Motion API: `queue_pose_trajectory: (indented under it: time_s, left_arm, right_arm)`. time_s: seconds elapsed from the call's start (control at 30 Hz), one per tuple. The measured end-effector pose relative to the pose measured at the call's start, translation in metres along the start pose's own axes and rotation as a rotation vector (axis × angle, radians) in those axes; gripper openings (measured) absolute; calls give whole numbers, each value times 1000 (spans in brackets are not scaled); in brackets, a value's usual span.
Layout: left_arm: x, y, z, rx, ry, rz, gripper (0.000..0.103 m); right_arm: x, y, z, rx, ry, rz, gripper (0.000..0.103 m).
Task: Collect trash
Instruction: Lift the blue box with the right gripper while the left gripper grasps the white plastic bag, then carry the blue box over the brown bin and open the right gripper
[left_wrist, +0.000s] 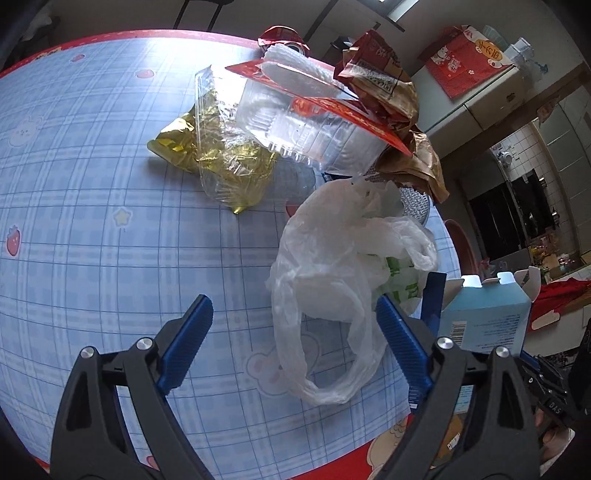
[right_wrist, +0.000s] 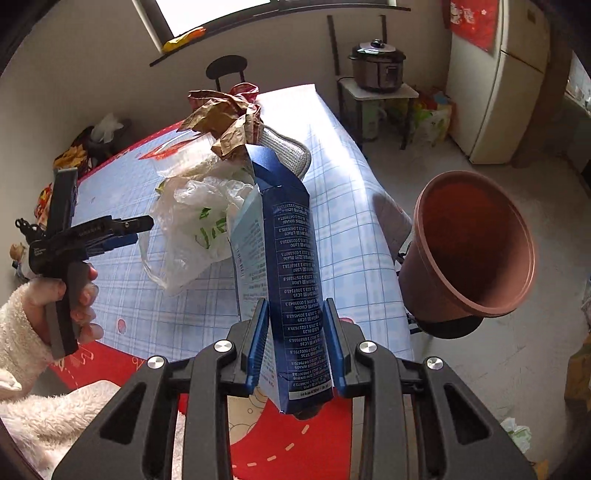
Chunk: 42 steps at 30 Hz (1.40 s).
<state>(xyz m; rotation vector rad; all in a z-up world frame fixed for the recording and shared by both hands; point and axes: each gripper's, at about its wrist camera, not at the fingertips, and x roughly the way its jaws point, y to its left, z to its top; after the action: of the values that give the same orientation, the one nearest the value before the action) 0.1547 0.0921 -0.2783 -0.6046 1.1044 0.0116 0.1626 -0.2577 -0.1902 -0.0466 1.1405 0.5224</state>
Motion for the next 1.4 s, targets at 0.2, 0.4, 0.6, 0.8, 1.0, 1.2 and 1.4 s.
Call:
queue_pose_trajectory:
  time_s: [0.2, 0.4, 0.6, 0.8, 1.0, 1.2, 1.4]
  left_arm:
    - [33, -10, 9, -7, 35, -71, 89]
    - [55, -21, 7, 35, 93, -103, 63]
    - [45, -34, -7, 128, 86, -47, 13]
    - [1, -29, -18, 129, 10, -21, 12]
    - [-56, -30, -20, 95, -93, -10, 11]
    - [-111, -52, -15, 138, -205, 8, 11]
    - [-125, -123, 10, 233, -286, -18, 11]
  right_arm:
    - [-3, -7, -8, 30, 10, -17, 29]
    - [-14, -10, -14, 64, -12, -17, 29]
    - [-28, -14, -15, 78, -52, -28, 29]
    - [-42, -23, -8, 92, -107, -37, 29]
    - [-54, -38, -2, 102, -160, -47, 29]
    - [-78, -63, 2, 132, -244, -72, 29]
    - [-111, -110, -8, 195, -321, -146, 29]
